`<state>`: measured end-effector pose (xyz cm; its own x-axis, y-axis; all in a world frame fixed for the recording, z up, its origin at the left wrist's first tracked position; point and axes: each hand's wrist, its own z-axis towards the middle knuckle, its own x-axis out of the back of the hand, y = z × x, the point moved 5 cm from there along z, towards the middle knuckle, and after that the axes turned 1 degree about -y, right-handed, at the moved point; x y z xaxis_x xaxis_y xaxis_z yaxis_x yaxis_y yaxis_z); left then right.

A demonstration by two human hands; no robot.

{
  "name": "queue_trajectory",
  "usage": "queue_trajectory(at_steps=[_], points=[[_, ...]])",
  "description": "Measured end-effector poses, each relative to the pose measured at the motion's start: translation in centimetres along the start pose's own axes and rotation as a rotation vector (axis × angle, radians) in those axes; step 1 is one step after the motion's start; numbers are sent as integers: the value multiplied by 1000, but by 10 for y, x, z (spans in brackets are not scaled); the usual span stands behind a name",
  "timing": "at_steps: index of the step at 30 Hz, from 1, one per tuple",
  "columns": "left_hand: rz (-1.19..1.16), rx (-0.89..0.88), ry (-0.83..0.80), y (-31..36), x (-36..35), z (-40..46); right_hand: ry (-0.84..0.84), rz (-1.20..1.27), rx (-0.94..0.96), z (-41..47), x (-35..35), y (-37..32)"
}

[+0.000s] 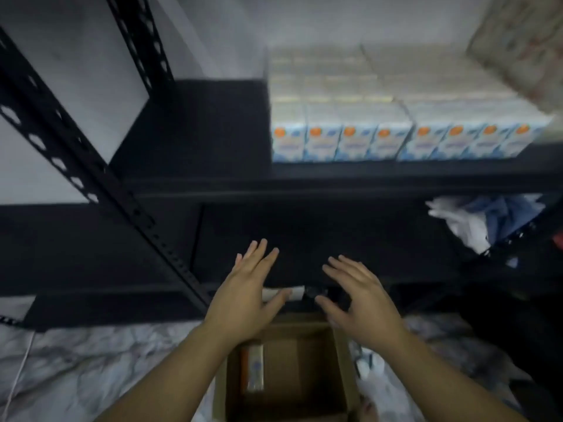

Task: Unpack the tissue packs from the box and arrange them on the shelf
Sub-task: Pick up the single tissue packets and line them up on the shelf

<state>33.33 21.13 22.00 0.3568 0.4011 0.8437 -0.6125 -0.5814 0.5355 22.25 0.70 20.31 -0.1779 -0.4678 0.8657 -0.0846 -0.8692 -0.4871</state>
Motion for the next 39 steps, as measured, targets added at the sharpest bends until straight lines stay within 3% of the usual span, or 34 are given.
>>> queue_trajectory(at_steps=[5,11,16,24,29,34,36,39], points=[[-69,114,-170,-68,-90,-45,-105,17,-247,-55,-88,38],[-96,400,-431,-145,-225,-95,-281,9,-493,-119,-201,111],[-168,608,-549,-203,-348,-129,-379,5,-672,-159,-308,190],[3,861,-637,-323,-512,-127,-264,82,-788,-147,-437,294],[-11,993,-612,-375,-586,-112,-116,183,-810,-150,-450,299],[-278,1206,-448,-436,-655,-126,-63,230,-771,-150,-448,300],[-234,1245,-368,-467,-689,-138,-33,243,-755,-151,-448,300],[-66,1235,-185,-445,-685,-122,-19,262,-740,-152,-450,301]])
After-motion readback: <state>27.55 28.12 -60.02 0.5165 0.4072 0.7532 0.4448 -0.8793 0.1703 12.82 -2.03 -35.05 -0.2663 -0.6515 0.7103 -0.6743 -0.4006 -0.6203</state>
